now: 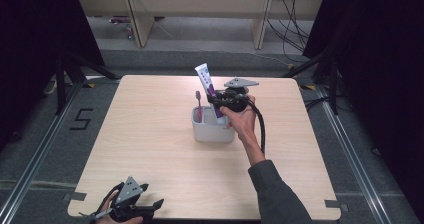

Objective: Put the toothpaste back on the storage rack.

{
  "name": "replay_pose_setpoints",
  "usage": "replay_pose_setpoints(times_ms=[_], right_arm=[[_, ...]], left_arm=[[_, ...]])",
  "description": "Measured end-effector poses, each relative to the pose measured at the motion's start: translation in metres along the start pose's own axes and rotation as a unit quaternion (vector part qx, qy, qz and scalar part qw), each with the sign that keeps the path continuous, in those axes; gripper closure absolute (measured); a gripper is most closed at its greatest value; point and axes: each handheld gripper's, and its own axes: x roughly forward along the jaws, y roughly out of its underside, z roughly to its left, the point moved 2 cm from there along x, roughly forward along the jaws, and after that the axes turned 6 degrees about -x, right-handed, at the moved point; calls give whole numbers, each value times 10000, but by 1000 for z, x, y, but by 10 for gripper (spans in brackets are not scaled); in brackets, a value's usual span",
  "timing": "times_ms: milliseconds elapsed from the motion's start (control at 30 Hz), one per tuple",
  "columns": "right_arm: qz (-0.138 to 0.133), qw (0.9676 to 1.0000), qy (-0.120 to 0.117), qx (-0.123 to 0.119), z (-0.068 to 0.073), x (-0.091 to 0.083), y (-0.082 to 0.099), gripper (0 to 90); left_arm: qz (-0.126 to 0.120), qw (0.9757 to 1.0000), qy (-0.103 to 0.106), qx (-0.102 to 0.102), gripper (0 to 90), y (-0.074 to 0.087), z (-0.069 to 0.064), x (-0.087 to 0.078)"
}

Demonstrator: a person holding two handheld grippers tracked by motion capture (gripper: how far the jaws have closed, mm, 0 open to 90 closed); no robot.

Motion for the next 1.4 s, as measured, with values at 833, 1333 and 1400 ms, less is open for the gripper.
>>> replay_pose_setpoints(times_ms=[833,1333,1400], right_arm=[[216,9997,46,-82,0,7,23,704],[521,9984,89,-184,3,2,27,667],[574,9983,79,-113,6,1,28,655]], left_arm=[[12,10000,4,10,255,0,0,-1],[9,10000,57,-7,255,1,-1,0],[11,10000,63,-9,255,1,-1,0]])
